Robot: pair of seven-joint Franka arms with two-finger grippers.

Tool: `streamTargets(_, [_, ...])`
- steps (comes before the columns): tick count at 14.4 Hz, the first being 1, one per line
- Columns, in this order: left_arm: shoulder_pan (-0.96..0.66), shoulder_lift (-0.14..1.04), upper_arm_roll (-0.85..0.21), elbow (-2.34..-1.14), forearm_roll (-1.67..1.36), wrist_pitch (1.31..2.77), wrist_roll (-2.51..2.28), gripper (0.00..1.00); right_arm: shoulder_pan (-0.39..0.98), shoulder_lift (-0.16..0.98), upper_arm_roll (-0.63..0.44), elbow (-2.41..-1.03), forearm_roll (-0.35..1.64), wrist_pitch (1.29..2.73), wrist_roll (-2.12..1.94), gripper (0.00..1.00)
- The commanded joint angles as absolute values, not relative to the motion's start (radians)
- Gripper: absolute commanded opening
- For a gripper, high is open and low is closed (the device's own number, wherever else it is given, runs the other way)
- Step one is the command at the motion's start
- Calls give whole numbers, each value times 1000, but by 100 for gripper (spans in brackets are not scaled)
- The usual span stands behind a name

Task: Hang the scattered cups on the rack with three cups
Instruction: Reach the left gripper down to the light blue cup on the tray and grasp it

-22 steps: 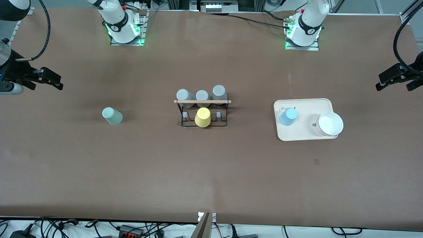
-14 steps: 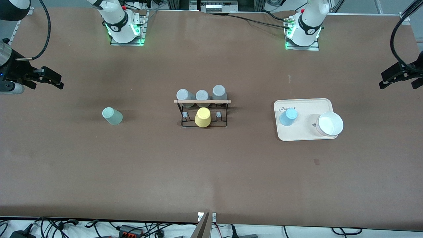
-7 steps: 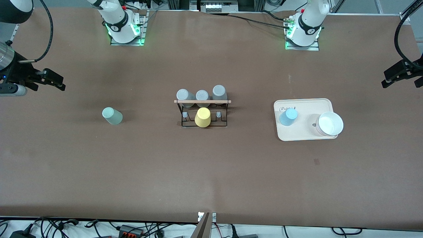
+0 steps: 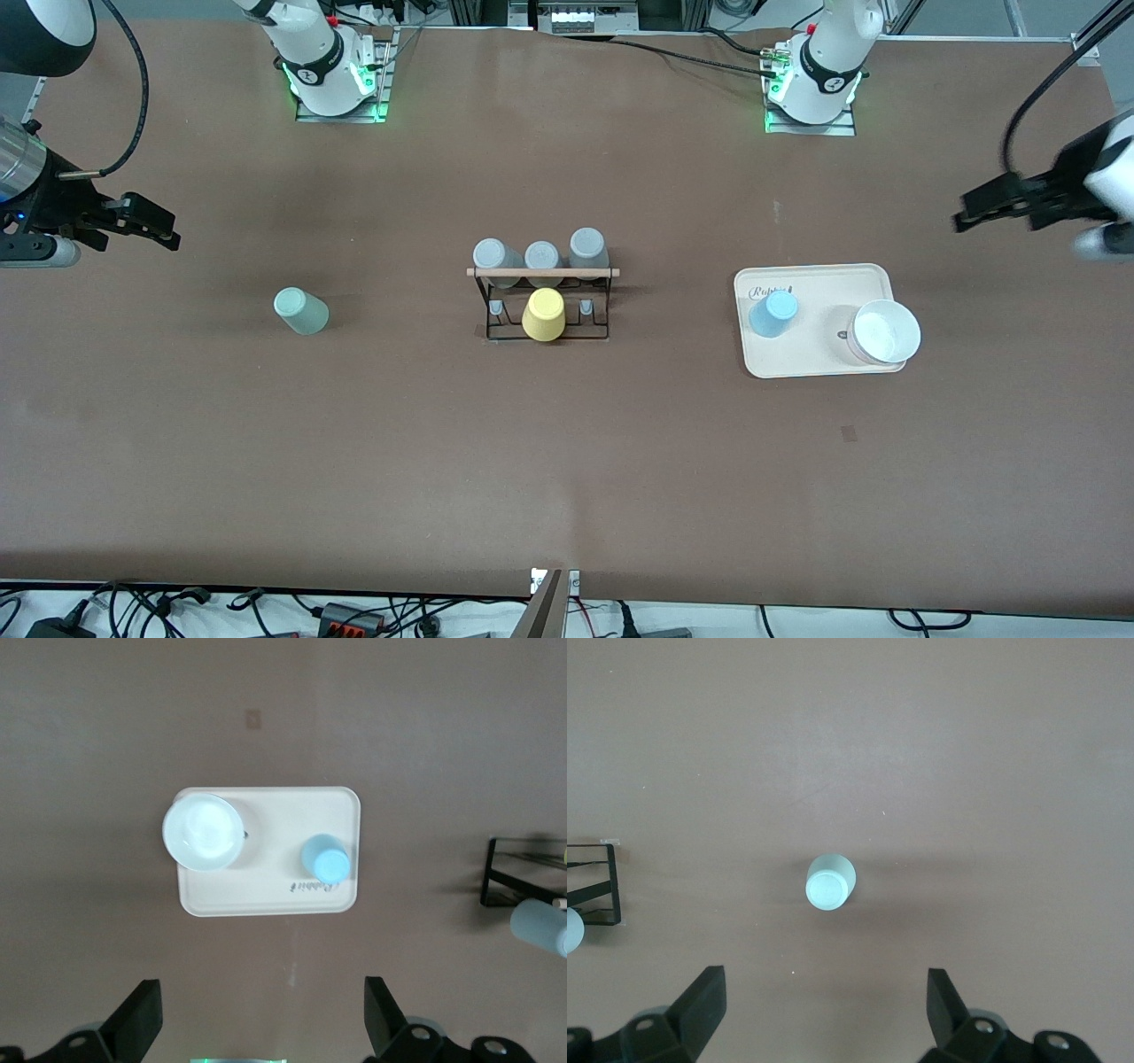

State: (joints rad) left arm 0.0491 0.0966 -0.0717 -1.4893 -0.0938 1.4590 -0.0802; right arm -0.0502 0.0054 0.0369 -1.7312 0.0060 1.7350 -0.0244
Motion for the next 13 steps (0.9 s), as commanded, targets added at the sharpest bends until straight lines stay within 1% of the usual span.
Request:
streamTargets(1, [38, 100, -116, -1564, -113, 1498, -97, 100, -55, -6, 43, -1740, 6, 1739, -34, 100])
streamTargets(4, [34, 100, -141, -1656, -117, 1583, -129, 100, -54, -8, 43, -1740, 6, 1740, -35, 100])
streamTargets(5, [26, 100, -158, -1707, -117, 1632, -159, 100, -54, -8, 43, -1740, 6, 1741, -37, 100])
streamTargets(9, [26, 95, -202, -1949, -115, 1927, -225, 100, -52, -9, 43, -1738, 6, 1746, -37, 100])
streamTargets(13, [23, 113, -209, -2165, -110, 2245, -225, 100, -54, -12, 43, -1738, 5, 1756, -37, 100])
